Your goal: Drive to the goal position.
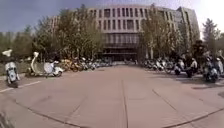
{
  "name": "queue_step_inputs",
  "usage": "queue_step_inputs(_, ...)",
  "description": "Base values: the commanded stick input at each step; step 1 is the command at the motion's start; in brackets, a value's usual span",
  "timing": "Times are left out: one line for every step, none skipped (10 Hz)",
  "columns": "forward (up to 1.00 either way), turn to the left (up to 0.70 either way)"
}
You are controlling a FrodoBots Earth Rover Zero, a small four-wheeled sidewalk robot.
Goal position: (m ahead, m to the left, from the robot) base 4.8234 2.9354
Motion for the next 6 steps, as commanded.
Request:
queue_step_inputs(1.00, 0.00)
queue_step_inputs(1.00, 0.00)
queue_step_inputs(1.00, 0.00)
queue_step_inputs(1.00, 0.00)
queue_step_inputs(1.00, 0.00)
queue_step_inputs(1.00, 0.00)
